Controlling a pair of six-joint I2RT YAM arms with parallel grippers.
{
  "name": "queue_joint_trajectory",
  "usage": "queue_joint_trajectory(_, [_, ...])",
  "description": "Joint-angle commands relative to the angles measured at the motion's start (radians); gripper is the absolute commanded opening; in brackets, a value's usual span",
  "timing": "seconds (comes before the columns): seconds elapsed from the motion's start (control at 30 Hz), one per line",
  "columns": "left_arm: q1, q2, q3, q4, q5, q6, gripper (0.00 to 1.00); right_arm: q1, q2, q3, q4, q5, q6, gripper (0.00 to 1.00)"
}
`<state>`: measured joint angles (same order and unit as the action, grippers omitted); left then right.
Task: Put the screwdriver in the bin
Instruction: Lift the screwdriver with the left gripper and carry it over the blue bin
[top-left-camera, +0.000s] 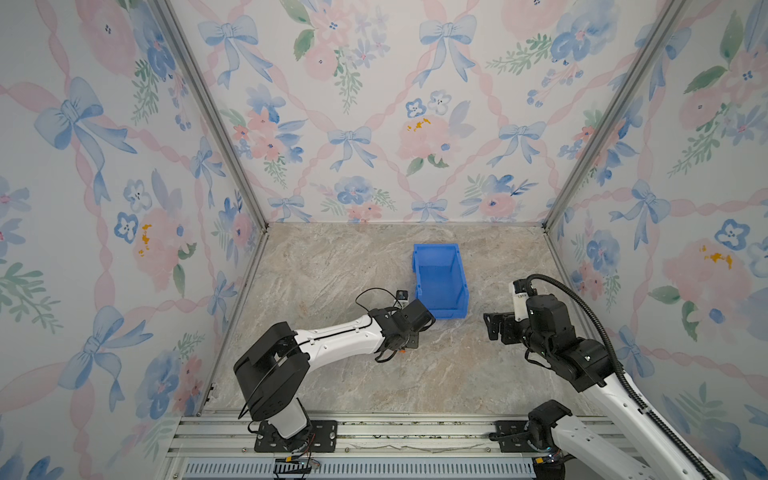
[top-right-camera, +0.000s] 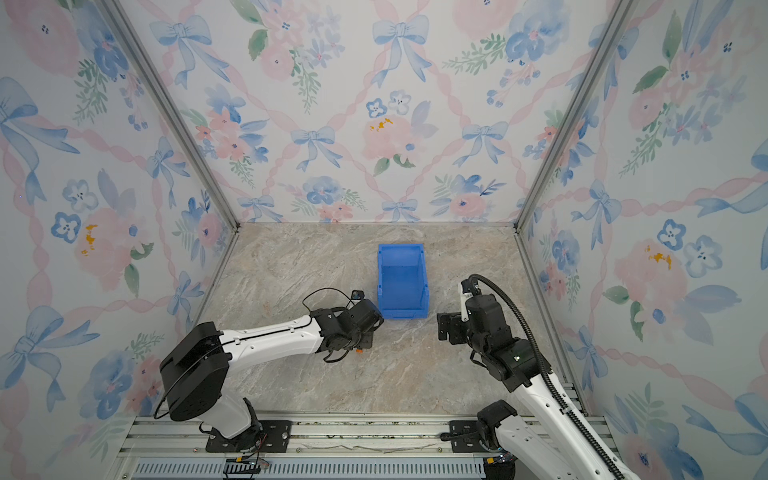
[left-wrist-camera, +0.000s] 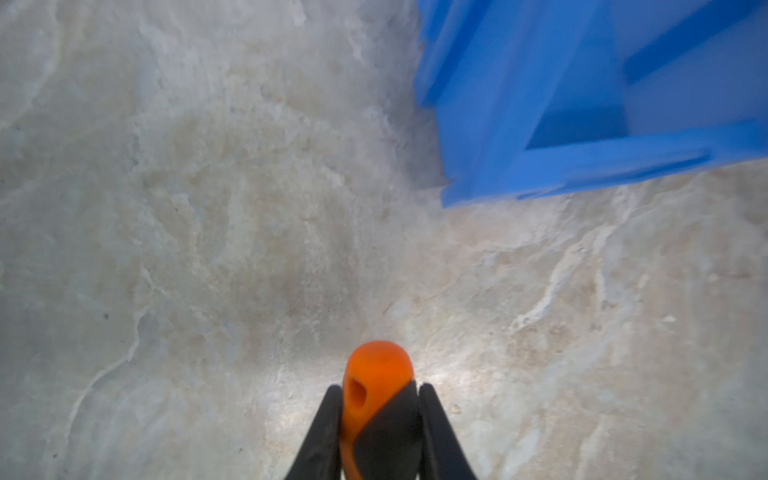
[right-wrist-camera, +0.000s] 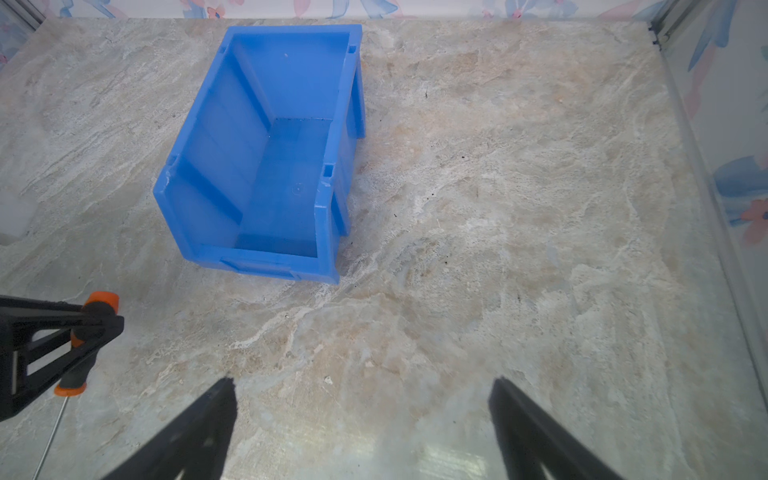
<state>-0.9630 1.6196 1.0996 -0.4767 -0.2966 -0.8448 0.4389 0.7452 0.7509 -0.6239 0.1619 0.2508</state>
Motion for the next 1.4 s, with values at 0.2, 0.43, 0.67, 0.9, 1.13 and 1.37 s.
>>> queue_joint_trajectory(0.2, [0.031,0.228,0.395,0.003,-0.002,0.108,0.07,-0.083,0.01,0.001,-0.015,-0.037,-0.035,0.97])
queue_joint_trajectory(0.43, [0.092,0.452,0.693,0.003,0.031,0.114,0.08,-0.123,0.042,0.038,-0.029,-0.053,-0.066,0.97])
queue_joint_trajectory(0.67, [0.151,0.628,0.87,0.002,0.045,0.107,0.1,-0.158,0.058,0.041,-0.033,-0.064,-0.064,0.97])
queue_joint_trajectory(0.9, [0.167,0.734,0.955,0.003,0.008,0.116,0.12,-0.164,0.078,0.05,-0.028,-0.065,-0.078,0.97])
queue_joint_trajectory(1.13, [0.167,0.78,0.959,0.003,-0.001,0.106,0.16,-0.166,0.095,0.054,-0.014,-0.076,-0.083,0.97])
queue_joint_trajectory(1.37, [0.165,0.799,0.953,0.005,-0.009,0.1,0.2,-0.166,0.079,0.046,-0.014,-0.076,-0.082,0.97])
